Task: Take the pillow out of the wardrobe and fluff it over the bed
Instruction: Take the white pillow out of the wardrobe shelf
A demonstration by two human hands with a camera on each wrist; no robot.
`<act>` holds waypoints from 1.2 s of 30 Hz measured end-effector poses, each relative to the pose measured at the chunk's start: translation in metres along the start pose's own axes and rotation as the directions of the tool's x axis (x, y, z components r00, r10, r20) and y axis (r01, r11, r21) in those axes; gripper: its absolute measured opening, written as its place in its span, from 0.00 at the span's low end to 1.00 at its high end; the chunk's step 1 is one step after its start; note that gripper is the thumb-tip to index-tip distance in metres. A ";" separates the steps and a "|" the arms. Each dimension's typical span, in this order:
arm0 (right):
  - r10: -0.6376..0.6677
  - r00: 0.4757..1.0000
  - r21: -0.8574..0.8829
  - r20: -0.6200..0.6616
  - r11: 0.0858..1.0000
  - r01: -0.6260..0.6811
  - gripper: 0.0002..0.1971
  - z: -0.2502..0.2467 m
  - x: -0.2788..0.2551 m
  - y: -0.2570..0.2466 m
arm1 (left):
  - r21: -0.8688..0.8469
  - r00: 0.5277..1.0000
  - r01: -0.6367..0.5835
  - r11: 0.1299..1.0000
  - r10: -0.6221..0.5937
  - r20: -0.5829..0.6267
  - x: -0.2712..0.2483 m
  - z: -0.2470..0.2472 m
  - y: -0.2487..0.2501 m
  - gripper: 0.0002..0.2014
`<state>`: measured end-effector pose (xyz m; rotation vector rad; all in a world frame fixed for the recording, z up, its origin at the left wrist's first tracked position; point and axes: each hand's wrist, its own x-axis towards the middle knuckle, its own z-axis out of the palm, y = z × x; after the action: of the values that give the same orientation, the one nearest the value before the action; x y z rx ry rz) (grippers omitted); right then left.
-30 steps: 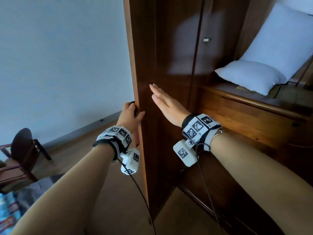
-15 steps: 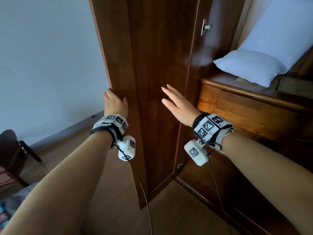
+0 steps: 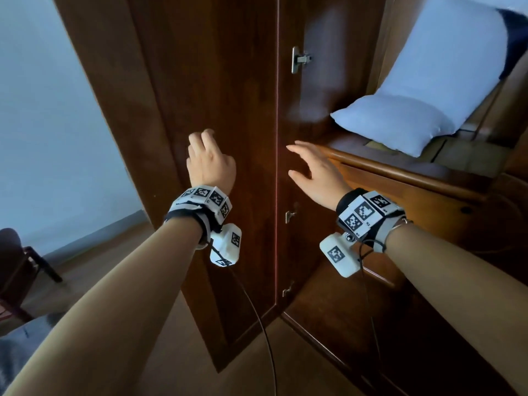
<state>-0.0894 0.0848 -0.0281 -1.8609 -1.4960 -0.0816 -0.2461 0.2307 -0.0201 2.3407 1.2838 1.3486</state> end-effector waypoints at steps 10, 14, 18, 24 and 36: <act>0.208 0.957 -0.044 -0.203 0.974 -0.221 0.21 -0.073 -0.001 0.126 | -0.134 0.946 0.049 0.990 -0.003 0.323 -0.001 0.123 0.107 0.23; 0.302 0.900 0.000 -0.315 0.948 -0.318 0.20 -0.085 0.026 0.166 | -0.164 0.904 0.055 0.985 0.020 0.426 0.034 0.176 0.138 0.21; 0.462 0.783 0.116 -0.417 0.881 -0.458 0.20 -0.096 0.067 0.213 | -0.275 0.882 0.047 0.960 0.089 0.463 0.079 0.237 0.164 0.19; 0.684 0.541 0.287 -0.489 0.712 -0.641 0.19 -0.119 0.130 0.285 | -0.398 0.820 0.060 0.916 0.182 0.543 0.141 0.323 0.209 0.18; 0.939 0.196 0.498 -0.284 0.319 -0.807 0.38 -0.162 0.169 0.404 | -0.379 0.744 0.138 0.915 0.157 0.649 0.208 0.441 0.275 0.34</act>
<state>0.3768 0.1102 -0.0297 -1.9758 0.1571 0.1320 0.3043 0.3306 -0.0070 2.1916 0.6801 0.5594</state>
